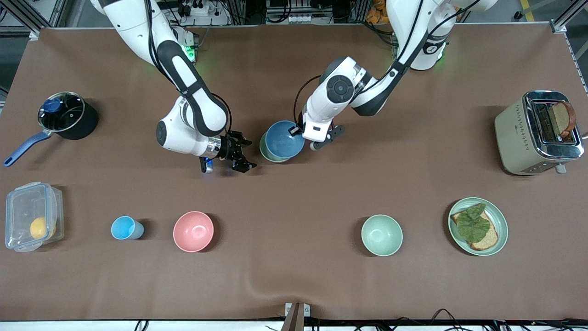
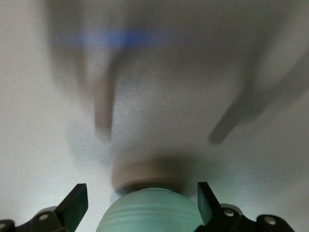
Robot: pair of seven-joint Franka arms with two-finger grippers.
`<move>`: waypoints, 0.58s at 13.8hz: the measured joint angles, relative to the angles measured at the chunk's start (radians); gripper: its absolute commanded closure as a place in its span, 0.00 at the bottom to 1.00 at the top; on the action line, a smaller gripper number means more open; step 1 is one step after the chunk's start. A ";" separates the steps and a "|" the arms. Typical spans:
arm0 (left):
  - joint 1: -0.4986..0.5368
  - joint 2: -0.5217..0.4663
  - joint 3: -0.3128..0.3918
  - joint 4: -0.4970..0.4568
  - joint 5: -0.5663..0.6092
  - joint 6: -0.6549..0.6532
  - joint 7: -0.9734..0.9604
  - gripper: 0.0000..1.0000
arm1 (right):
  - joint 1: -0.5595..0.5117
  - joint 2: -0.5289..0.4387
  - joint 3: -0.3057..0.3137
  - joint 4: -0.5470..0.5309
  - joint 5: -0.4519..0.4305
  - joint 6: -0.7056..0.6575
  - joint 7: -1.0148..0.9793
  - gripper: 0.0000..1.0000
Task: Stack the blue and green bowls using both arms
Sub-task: 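Lower the blue bowl into the green bowl with the left gripper, then open the left gripper and lift away while the right gripper releases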
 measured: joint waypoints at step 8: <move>-0.031 0.097 0.000 0.096 0.120 0.002 -0.140 0.41 | 0.000 0.000 0.000 0.002 0.001 0.001 0.000 0.00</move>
